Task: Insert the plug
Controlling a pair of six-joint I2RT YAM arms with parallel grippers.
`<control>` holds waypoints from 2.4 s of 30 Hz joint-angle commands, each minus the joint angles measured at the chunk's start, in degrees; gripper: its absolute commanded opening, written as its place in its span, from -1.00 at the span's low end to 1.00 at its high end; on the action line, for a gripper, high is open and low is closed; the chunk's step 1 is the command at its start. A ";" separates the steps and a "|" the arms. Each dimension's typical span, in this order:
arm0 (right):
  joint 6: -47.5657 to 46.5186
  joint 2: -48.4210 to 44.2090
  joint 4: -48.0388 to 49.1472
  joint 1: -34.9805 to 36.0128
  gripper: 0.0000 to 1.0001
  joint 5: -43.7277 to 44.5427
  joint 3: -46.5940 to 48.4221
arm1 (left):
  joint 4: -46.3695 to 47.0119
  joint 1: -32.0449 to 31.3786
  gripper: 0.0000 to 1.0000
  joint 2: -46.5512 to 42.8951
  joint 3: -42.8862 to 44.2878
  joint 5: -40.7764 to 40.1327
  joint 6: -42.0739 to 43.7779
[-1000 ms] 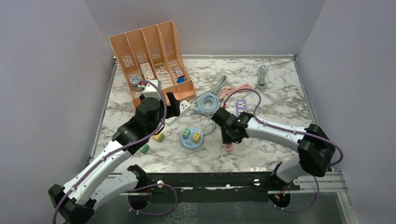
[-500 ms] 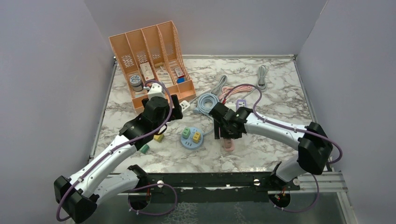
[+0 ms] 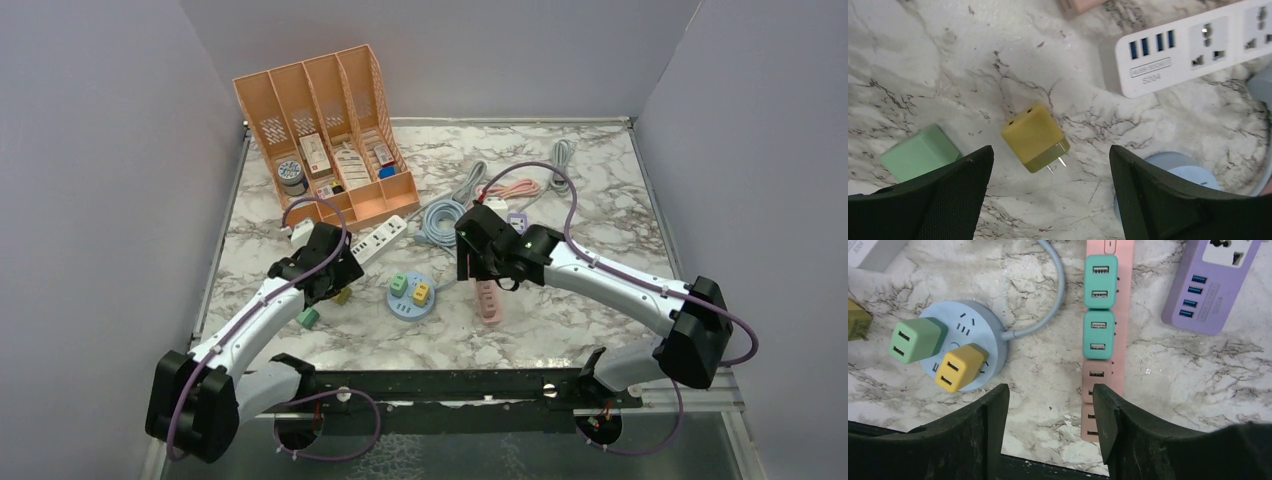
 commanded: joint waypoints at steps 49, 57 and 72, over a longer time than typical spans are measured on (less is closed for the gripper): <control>-8.59 -10.14 7.85 -0.41 0.19 -22.33 11.28 | 50.08 -11.54 -0.42 -2.56 0.48 56.25 63.90; -3.65 -8.15 4.50 -0.40 0.13 -20.06 10.63 | 50.15 -11.62 -0.39 -2.67 0.82 62.40 72.60; 2.33 -7.10 9.64 -0.42 -0.03 -20.91 6.10 | 47.55 -12.12 -0.38 -4.77 -0.09 63.60 76.16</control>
